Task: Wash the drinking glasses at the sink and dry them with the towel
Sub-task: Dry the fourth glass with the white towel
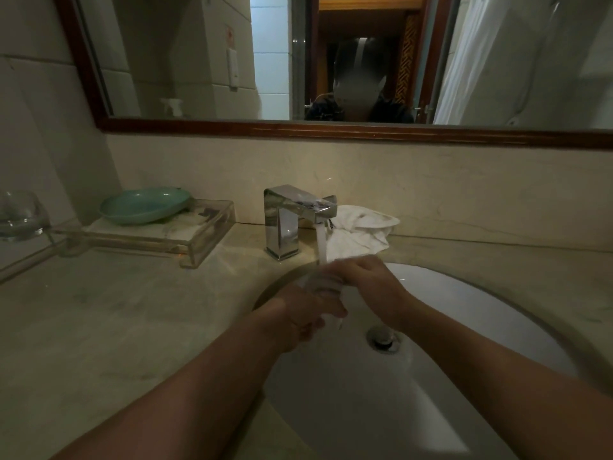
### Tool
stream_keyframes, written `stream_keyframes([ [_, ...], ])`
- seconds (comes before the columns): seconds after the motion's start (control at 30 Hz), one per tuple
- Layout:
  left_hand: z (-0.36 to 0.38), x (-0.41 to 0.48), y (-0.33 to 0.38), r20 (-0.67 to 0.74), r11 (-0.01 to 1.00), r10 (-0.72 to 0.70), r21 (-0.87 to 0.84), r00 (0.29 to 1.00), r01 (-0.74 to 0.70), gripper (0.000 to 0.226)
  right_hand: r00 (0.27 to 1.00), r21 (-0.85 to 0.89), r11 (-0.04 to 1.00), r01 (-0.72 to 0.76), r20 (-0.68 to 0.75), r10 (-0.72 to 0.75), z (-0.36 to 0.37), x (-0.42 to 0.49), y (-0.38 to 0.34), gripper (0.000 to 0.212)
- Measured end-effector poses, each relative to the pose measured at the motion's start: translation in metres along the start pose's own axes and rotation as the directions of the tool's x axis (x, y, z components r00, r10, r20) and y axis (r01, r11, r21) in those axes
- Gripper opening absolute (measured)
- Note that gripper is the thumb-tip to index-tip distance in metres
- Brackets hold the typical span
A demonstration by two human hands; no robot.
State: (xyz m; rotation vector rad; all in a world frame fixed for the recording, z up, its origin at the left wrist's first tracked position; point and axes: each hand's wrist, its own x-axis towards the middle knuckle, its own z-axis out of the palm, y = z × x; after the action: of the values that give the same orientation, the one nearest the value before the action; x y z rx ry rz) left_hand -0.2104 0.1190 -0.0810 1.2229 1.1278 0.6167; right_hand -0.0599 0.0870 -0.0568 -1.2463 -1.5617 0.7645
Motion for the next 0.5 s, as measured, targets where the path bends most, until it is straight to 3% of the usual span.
stream_keyframes([
  [0.17,-0.002,0.005,0.006,-0.059,0.992,0.108,0.067,0.992,-0.104,0.021,0.99,0.346,0.938,-0.027,-0.12,0.073,0.0,0.041,-0.012,0.035],
  [0.3,-0.002,0.002,0.009,-0.062,0.982,0.191,0.026,0.98,-0.19,0.036,0.968,0.56,0.822,-0.103,-0.134,0.212,-0.002,0.075,-0.026,0.056],
  [0.4,-0.002,0.003,0.01,-0.052,0.974,0.229,0.01,0.972,-0.228,0.043,0.952,0.636,0.763,-0.115,-0.149,0.267,-0.01,0.089,-0.041,0.06],
  [0.5,-0.004,0.005,0.01,-0.028,0.964,0.267,0.005,0.963,-0.267,0.039,0.949,0.595,0.79,-0.151,-0.137,0.285,-0.014,0.086,-0.049,0.062],
])
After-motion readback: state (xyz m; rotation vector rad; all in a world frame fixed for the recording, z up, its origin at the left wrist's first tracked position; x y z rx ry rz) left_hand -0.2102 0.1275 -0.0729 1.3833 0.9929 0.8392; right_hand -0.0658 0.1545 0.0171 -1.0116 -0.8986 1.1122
